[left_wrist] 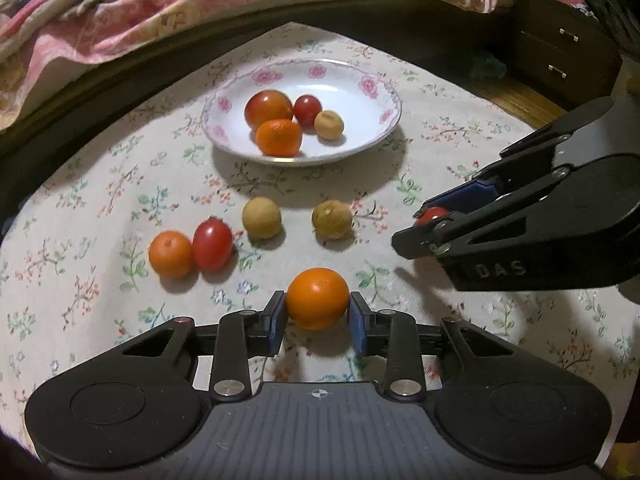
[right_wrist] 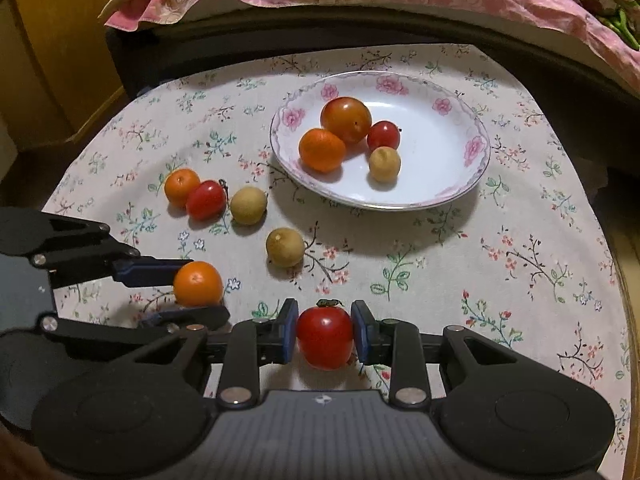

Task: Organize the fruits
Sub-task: 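Carry the tangerine toward the white bowl with the left tool while the right tool holds the tomato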

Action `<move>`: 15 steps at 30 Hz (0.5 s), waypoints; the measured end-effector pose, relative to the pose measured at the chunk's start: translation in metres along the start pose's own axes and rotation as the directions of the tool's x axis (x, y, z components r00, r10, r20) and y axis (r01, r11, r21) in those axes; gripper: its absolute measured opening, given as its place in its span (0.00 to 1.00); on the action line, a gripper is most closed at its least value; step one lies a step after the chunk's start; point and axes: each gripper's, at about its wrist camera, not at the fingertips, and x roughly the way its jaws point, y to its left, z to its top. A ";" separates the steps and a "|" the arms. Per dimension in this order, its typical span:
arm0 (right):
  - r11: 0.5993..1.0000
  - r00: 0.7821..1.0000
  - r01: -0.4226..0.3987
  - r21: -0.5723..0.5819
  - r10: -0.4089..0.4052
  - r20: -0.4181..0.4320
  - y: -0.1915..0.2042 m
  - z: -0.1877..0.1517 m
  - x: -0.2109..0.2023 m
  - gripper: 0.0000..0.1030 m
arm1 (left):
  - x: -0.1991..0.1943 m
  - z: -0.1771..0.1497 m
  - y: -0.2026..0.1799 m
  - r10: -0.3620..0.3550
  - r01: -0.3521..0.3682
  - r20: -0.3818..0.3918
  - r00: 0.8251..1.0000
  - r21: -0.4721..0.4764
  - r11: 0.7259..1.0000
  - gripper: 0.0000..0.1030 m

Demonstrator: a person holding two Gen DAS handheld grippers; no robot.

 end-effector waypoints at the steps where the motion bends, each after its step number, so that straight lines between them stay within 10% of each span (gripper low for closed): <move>1: 1.000 1.000 0.001 0.001 -0.001 0.002 0.000 0.001 0.000 0.31 | 0.000 0.002 -0.001 0.001 -0.001 0.003 1.000 -0.001 1.000 0.39; 15: 1.000 1.000 -0.002 -0.012 0.002 0.007 0.007 0.004 -0.002 0.31 | -0.001 0.008 0.006 0.039 -0.039 0.005 0.999 -0.025 0.999 0.39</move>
